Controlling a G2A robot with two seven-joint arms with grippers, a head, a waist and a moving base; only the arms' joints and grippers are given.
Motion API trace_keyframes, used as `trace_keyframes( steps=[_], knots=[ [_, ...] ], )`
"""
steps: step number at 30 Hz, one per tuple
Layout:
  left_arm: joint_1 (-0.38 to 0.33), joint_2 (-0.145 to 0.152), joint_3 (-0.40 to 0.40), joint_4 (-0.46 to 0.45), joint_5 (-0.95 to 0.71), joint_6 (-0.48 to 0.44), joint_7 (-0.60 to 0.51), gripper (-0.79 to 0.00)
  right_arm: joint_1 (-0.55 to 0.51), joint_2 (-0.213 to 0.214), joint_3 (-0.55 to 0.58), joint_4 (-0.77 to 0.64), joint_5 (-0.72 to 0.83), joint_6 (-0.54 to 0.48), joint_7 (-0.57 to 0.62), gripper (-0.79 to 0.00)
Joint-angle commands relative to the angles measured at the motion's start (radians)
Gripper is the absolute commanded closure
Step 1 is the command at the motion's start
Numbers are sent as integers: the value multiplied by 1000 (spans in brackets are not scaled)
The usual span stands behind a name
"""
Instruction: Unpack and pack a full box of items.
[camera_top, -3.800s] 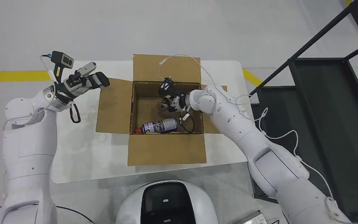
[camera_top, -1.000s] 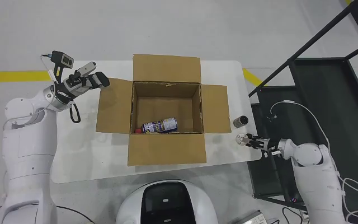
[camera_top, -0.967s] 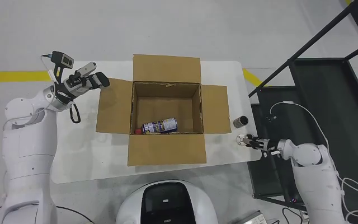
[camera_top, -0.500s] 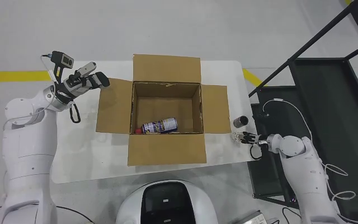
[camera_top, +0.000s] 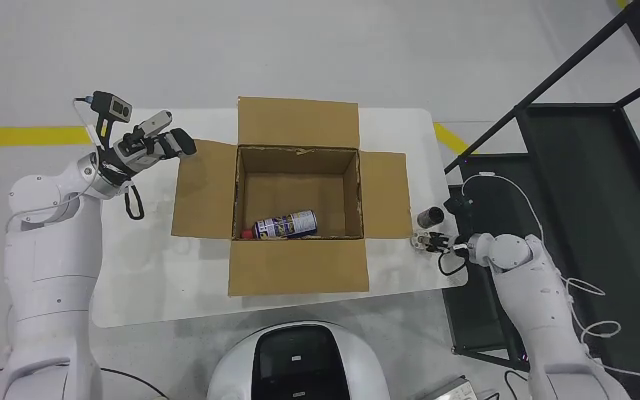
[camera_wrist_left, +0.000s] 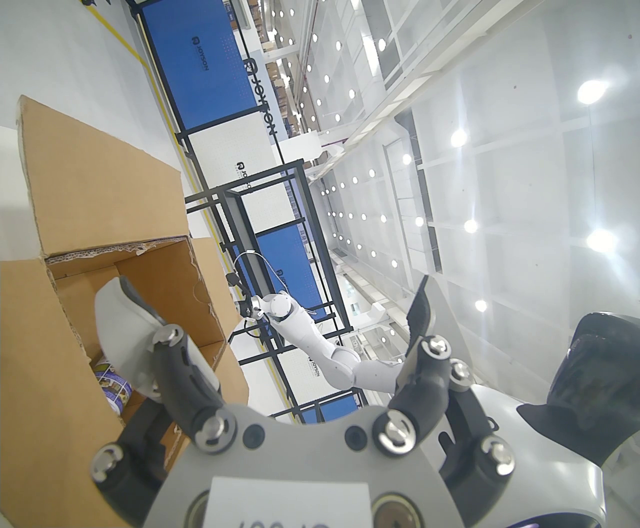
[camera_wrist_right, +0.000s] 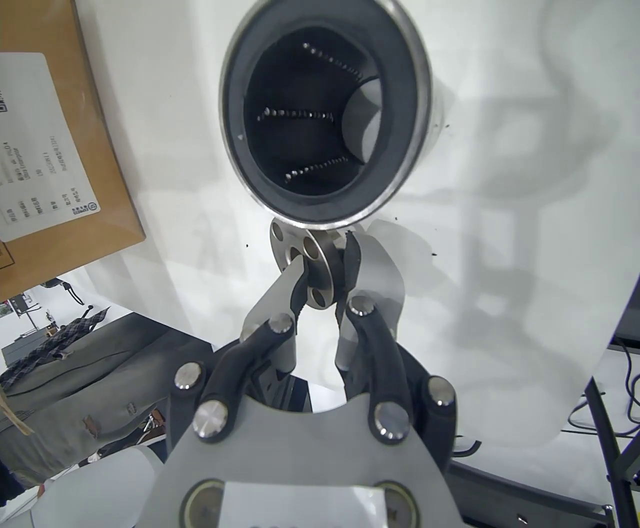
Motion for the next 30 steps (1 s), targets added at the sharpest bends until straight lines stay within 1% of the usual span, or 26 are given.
trace_keyframes(
  steps=[1, 2, 8, 13, 18, 22, 26, 30],
  knots=[
    [0, 0, 0, 0, 0, 0, 0, -785, 7, 2, -1, 12, -3, -2, 0, -668],
    [0, 0, 0, 0, 0, 0, 0, -785, 11, 4, -1, 18, -4, -5, 1, -785],
    [0, 0, 0, 0, 0, 0, 0, -785, 18, 18, 21, 29, 4, -34, 3, -785],
    [0, 0, 0, 0, 0, 0, 0, -785, -14, 44, 99, -32, 48, -83, 37, -785],
    [0, 0, 0, 0, 0, 0, 0, -785, -78, 74, 205, -166, 106, -118, 90, -785],
    [0, 0, 0, 0, 0, 0, 0, -785, -122, 87, 248, -299, 199, -184, 138, -785],
    [0, 0, 0, 0, 0, 0, 0, -785, -142, 95, 251, -434, 310, -252, 198, -785],
    [0, 0, 0, 0, 0, 0, 0, -785, -144, 101, 191, -563, 329, -266, 192, -785]
  ],
)
